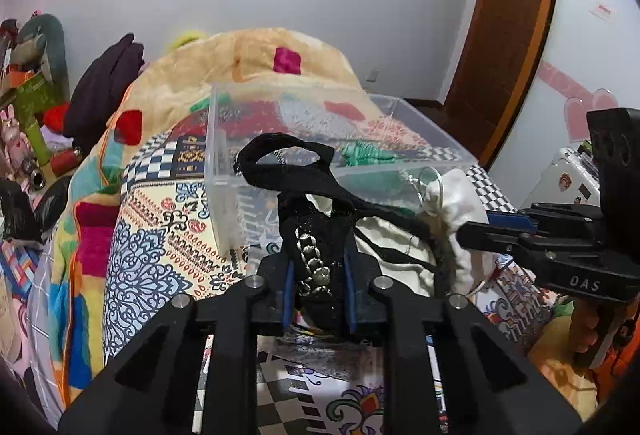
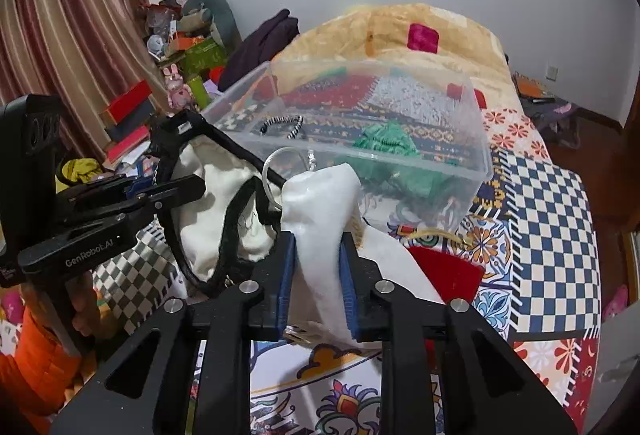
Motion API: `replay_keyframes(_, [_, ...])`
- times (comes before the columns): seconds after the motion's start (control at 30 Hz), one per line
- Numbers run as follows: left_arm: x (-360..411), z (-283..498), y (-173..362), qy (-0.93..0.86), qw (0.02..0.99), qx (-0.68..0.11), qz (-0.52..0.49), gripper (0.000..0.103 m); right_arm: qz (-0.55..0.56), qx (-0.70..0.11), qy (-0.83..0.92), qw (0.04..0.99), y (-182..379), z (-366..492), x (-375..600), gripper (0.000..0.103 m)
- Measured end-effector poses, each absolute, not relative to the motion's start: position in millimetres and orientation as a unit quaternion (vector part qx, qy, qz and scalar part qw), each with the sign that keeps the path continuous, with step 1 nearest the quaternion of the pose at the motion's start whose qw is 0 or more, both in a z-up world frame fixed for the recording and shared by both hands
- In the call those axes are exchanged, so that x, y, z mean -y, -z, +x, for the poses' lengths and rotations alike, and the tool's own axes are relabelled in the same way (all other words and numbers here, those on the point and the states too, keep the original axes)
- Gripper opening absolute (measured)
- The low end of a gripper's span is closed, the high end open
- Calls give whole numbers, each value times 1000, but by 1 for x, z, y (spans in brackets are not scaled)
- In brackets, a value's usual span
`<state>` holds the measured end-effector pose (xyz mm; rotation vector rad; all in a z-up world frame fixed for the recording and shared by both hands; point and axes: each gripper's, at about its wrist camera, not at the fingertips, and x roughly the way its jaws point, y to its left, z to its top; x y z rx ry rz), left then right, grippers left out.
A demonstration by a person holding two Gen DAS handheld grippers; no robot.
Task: Organize soft objects
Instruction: 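Lift both bags and carry them over the clear box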
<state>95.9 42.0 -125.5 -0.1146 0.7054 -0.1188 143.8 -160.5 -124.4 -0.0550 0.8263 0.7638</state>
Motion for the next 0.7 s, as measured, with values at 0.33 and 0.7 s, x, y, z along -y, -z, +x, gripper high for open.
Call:
replay_keyframes(0.33, [-39, 81, 87, 70, 949, -301, -53, 16, -1, -345, -356, 869, 92, 139, 178, 18])
replay_keyframes(0.7, [-43, 88, 37, 52, 970, -236, -40, 16, -1, -288, -338, 896, 51, 146, 186, 18])
